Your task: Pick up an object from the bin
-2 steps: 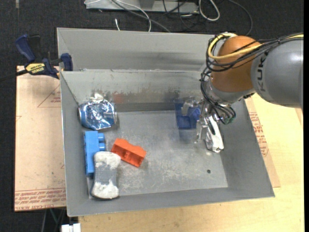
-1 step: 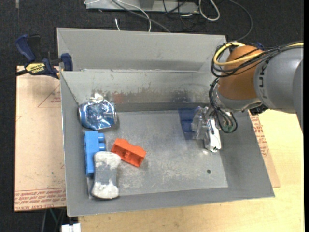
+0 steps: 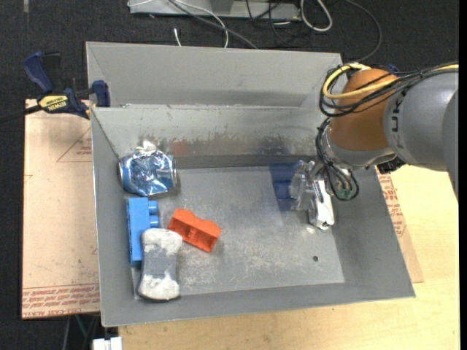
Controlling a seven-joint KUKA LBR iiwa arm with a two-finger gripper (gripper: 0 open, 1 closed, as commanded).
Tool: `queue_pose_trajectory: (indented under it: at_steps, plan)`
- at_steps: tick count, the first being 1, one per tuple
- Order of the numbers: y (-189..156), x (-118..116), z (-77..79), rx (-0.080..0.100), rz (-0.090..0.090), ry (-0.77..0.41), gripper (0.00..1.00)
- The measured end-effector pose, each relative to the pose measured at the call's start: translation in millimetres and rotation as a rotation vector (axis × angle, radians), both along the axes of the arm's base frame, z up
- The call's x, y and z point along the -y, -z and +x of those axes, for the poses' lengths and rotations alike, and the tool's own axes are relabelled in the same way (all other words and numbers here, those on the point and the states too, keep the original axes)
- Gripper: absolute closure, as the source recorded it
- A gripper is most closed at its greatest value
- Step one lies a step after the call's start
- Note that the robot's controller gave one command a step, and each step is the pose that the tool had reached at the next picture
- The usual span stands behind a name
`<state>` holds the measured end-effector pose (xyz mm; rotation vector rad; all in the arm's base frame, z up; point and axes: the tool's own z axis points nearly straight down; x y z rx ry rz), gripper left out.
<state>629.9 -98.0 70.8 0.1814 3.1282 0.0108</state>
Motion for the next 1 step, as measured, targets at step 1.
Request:
queue_pose_trajectory:
  at_steps: [1]
  plan:
    - [-1.6, -0.7, 0.5, 0.002, 0.001, -0.001, 1.0]
